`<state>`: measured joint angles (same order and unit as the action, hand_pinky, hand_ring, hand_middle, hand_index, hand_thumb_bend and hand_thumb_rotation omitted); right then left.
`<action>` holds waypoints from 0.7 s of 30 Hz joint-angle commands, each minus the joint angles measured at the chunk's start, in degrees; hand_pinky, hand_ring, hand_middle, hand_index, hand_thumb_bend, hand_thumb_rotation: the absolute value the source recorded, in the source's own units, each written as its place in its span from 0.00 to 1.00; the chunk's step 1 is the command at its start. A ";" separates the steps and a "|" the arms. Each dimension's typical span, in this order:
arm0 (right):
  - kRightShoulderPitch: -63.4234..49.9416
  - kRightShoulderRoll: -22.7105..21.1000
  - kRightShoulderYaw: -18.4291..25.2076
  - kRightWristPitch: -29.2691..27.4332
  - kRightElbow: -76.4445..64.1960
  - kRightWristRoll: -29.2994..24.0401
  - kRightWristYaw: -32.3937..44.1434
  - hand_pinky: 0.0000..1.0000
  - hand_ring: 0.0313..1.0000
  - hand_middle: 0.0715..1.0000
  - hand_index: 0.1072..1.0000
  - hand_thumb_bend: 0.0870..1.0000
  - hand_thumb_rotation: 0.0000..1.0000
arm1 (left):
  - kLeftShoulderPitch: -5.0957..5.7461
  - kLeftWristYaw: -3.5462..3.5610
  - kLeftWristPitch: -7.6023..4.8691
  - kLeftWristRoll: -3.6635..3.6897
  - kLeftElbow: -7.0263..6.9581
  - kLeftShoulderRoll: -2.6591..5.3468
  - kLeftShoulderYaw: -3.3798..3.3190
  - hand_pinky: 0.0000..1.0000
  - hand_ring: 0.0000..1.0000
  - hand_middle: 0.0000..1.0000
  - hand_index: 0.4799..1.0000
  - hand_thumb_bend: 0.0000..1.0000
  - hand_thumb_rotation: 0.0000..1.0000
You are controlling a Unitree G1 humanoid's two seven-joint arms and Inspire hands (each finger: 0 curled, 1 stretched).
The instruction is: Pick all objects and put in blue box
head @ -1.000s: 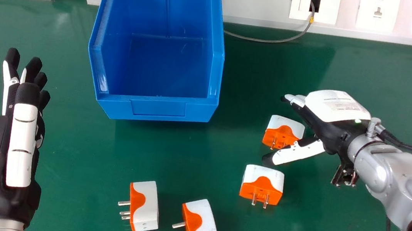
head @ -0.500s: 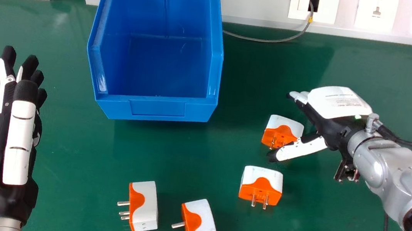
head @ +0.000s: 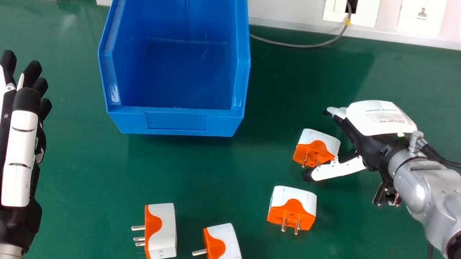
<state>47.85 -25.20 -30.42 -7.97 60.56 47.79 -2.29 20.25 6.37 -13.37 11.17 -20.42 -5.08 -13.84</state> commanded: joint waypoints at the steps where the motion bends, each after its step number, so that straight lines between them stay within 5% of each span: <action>1: 2.52 0.30 -0.43 0.50 0.05 0.05 -1.17 0.85 0.90 0.91 0.90 0.73 0.69 | 0.01 0.23 -0.24 0.05 -1.70 -0.44 -0.18 1.00 1.00 1.00 1.00 0.63 0.96; 9: 3.81 2.08 -2.16 1.91 2.81 0.66 -2.20 0.85 0.90 0.90 0.89 0.74 0.70 | 0.46 -0.13 -0.19 -0.26 -2.25 -0.11 -0.20 1.00 1.00 1.00 1.00 0.64 0.97; 18: 4.50 3.70 -4.92 4.59 4.17 2.51 -3.15 0.86 0.90 0.91 0.89 0.74 0.70 | 0.72 -0.32 0.53 -0.68 -2.81 -0.57 -0.54 1.00 1.00 1.00 1.00 0.66 0.97; 21: 4.33 4.43 -5.67 5.24 4.93 2.97 -4.09 0.85 0.89 0.89 0.88 0.74 0.67 | 0.37 -0.06 -0.23 -0.87 -2.57 -0.91 -0.89 1.00 1.00 1.00 1.00 0.67 0.96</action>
<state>50.04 -20.96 -35.89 -3.14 65.51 50.44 -4.81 20.88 6.22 -12.78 10.66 -21.56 -5.25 -14.01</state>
